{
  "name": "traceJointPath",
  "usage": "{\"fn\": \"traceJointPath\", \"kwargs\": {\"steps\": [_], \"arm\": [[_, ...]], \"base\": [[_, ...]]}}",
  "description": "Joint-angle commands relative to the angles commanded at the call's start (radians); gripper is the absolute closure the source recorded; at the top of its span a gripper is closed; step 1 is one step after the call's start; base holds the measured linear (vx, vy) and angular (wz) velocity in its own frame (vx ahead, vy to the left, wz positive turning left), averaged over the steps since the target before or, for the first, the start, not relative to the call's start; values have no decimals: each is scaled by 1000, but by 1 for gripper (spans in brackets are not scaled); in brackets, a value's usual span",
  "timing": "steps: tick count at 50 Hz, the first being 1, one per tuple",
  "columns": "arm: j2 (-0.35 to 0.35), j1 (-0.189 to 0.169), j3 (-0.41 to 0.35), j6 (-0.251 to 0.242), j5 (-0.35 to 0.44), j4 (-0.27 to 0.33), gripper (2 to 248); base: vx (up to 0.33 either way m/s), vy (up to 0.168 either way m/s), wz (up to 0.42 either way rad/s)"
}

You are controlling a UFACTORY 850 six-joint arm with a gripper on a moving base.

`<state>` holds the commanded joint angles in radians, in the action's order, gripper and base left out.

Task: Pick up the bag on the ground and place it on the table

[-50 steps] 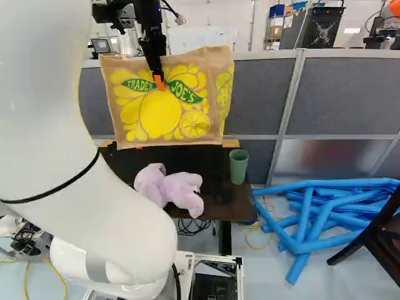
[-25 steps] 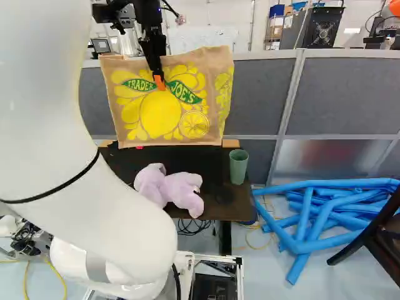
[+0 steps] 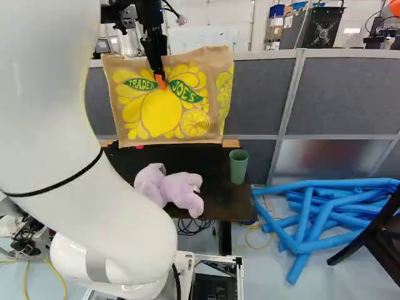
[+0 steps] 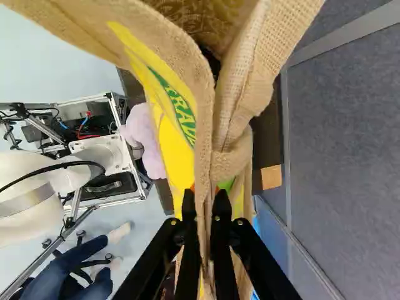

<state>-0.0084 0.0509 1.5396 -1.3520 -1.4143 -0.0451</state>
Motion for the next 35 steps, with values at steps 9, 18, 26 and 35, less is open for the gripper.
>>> {"fn": "traceJointPath", "kwargs": {"steps": [9, 18, 26, 35], "arm": [[-18, -1, 18, 0, 0, 0, 228], [-40, -2, 41, 0, 0, 0, 228], [-67, -3, 70, 0, 0, 0, 228], [-100, -4, 105, 0, 0, 0, 228]], "base": [[0, 0, 0], [0, 0, 0], [0, 0, 0], [0, 0, 0]]}}
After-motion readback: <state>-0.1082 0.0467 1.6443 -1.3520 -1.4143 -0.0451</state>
